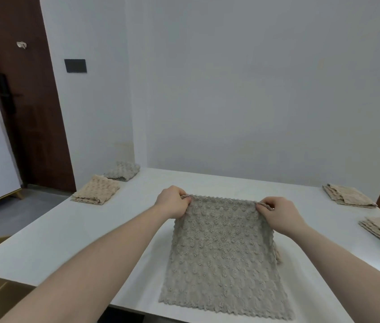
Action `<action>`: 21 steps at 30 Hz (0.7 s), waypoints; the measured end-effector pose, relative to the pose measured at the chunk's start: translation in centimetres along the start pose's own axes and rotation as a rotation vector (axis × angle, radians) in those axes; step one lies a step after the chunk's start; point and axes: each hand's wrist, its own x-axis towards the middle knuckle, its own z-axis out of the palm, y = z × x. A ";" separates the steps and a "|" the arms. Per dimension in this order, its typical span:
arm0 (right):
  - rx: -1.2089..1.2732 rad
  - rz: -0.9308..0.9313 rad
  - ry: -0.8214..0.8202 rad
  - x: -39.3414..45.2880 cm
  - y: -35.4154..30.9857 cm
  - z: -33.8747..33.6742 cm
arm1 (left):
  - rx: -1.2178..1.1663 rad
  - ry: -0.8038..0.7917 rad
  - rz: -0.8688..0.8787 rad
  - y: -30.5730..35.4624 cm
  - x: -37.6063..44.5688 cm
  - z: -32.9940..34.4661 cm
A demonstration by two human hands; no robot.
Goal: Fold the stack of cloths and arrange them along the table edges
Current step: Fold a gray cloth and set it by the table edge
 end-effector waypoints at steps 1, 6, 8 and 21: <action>0.005 0.001 0.005 0.3 0.1 0.2 | -0.039 -0.005 -0.022 0.0 0.3 0.2; 0.025 0.012 0.033 1.6 0.2 1.1 | -0.188 0.027 -0.108 -0.2 1.3 1.4; 0.036 0.012 0.031 1.7 0.1 1.4 | -0.218 0.048 -0.118 -0.4 1.5 1.8; 0.257 -0.027 0.120 -3.6 -0.5 1.5 | -0.292 0.139 0.035 -1.3 -2.9 1.9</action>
